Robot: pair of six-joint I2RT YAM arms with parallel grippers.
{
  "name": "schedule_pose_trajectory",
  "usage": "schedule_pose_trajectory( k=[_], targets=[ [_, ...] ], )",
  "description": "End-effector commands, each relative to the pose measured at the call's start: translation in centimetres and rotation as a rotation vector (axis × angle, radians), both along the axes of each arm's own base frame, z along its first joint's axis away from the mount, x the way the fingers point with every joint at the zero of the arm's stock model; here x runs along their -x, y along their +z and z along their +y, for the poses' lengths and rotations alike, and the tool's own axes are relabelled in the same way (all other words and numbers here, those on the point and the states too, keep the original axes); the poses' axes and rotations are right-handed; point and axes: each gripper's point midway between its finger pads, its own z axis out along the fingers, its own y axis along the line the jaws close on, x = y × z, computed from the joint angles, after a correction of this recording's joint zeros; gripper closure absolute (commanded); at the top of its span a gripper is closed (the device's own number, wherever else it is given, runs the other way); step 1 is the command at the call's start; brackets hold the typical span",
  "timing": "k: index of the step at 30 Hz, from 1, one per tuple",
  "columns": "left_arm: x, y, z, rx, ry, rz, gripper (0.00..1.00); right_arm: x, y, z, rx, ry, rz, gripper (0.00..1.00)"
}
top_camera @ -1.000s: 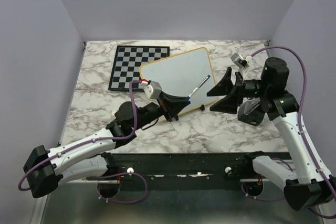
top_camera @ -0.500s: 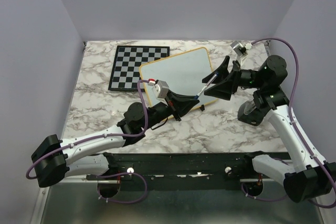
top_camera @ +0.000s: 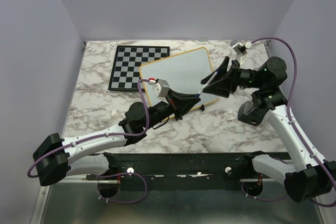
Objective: Write a sentence on the whiteboard
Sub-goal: Open the pen cap of the whiteboard marker.
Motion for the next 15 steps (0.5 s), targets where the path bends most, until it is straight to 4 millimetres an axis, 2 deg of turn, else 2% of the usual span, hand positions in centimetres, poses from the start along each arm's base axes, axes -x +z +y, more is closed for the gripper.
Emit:
schedule_pose_trajectory(
  k=[1,15],
  targets=[
    [-0.18,2.55,0.33,0.074,0.023,-0.032,1.0,0.79,0.04,0.34,-0.011,0.047,0.018,0.3],
    [0.18,2.34,0.1,0.044,0.005,-0.059,1.0,1.22,-0.65,0.68,0.008,0.079,0.03,0.52]
  ],
)
